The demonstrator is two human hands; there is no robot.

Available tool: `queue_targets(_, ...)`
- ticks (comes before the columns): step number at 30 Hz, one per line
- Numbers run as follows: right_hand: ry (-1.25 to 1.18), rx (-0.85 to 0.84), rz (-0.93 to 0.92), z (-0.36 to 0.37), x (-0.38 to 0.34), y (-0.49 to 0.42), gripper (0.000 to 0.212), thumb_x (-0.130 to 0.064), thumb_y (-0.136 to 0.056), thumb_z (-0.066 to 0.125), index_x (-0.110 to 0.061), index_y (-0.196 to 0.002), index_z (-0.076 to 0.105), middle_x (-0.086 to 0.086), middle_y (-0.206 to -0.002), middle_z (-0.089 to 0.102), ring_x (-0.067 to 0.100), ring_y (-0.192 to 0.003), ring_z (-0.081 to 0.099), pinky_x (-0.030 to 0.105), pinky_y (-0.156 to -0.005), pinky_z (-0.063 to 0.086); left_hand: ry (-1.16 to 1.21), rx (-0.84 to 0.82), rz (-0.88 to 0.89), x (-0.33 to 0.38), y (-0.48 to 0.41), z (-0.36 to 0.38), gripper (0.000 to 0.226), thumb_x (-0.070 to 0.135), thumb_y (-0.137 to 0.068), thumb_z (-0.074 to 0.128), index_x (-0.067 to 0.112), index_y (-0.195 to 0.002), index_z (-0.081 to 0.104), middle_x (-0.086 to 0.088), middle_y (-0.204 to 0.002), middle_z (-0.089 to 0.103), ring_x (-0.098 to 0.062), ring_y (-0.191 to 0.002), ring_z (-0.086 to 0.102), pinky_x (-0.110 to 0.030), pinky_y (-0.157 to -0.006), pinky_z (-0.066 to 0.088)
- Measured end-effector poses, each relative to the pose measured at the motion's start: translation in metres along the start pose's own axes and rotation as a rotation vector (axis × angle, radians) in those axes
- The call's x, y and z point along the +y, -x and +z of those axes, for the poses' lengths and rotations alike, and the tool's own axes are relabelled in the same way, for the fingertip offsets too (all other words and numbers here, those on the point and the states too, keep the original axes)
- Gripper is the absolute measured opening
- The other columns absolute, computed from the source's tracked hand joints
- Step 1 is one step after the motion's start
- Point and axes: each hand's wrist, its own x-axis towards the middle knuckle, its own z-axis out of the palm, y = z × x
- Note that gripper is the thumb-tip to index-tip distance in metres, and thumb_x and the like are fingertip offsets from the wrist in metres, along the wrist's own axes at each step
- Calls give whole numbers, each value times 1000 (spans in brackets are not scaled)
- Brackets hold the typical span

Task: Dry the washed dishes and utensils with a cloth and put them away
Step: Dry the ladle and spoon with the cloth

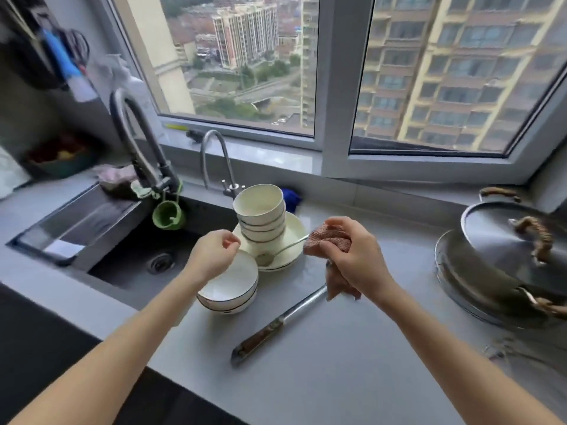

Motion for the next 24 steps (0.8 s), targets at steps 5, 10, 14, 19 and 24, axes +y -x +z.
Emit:
queue_targets(5, -2, 88, 109, 25, -1, 4, 32, -19, -84, 68, -20, -115, 60, -4, -105, 63, 13, -95, 58, 24, -86, 45, -147, -226, 236, -7, 39, 61, 18, 13, -90, 49, 11, -92, 67, -5, -90, 67, -20, -81, 59, -25, -64, 38)
queue_targets(10, 25, 264, 348, 22, 18, 35, 32, -18, -86, 67, -17, -117, 59, -5, -106, 62, 15, -99, 57, 26, -90, 43, -578, -438, 286, -12, 30, 139, 24, 14, -92, 45, 7, -112, 58, -12, -118, 58, -29, -110, 55, -34, -85, 43)
queue_targets(14, 32, 384, 536, 25, 36, 74, 30, -17, -85, 67, -20, -114, 59, -6, -102, 62, 19, -100, 60, 34, -89, 48, -574, -514, 228, -26, 20, 162, 24, 12, -91, 45, 10, -113, 55, -8, -117, 62, -27, -108, 59, -33, -84, 46)
queue_targets(19, 12, 499, 657, 42, 43, 111, 28, -16, -84, 69, -21, -111, 59, -3, -101, 64, 20, -94, 61, 30, -82, 48, -158, -721, 37, -29, 9, 157, 10, 8, -88, 47, 6, -96, 52, -14, -93, 61, -28, -74, 62, -36, -69, 51)
queue_targets(24, -81, 605, 659, 45, 30, 112, 23, -15, -87, 66, -21, -108, 57, -10, -83, 62, 13, -70, 60, 12, -53, 44, 509, -1102, -369, 1, 3, 117, 11, 2, -98, 40, 7, -87, 41, -8, -60, 46, -14, -41, 48, -19, -37, 42)
